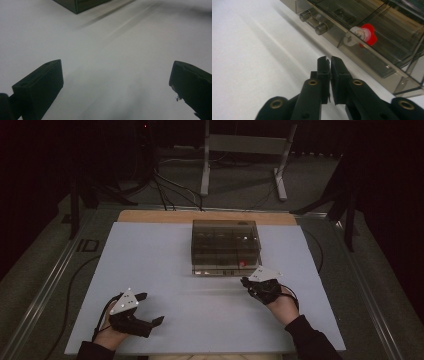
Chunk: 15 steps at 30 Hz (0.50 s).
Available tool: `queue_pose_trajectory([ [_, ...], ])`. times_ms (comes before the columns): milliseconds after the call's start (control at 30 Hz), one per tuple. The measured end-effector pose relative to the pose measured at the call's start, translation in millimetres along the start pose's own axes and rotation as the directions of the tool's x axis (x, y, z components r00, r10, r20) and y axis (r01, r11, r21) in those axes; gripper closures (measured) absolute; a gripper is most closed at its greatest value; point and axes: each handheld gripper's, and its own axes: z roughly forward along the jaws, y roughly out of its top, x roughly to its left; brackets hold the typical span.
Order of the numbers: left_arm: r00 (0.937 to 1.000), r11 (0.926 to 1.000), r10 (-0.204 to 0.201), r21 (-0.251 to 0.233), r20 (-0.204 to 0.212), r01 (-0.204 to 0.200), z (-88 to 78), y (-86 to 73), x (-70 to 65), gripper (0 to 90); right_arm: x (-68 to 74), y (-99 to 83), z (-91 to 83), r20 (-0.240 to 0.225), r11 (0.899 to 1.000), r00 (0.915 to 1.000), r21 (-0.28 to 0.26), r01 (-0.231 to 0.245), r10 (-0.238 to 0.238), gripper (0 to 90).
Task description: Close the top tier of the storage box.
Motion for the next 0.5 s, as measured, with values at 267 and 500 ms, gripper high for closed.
queue_pose_trajectory([
  [267, 1.0, 1.0, 0.004, 0.004, -0.002, -0.004, 0.2, 0.0, -0.2, 0.0, -2.5, 4.8, -1.0, 0.007, 1.0, 1.0, -0.001, 0.0, 0.0, 90.0],
  [500, 1.0, 1.0, 0.005, 0.007, -0.001, -0.005, 0.7, -0.1, -0.4, 0.0, -2.9, 9.3, 4.2, 0.007, 1.0, 0.9999, -0.006, 0.014, -0.014, 90.0],
])
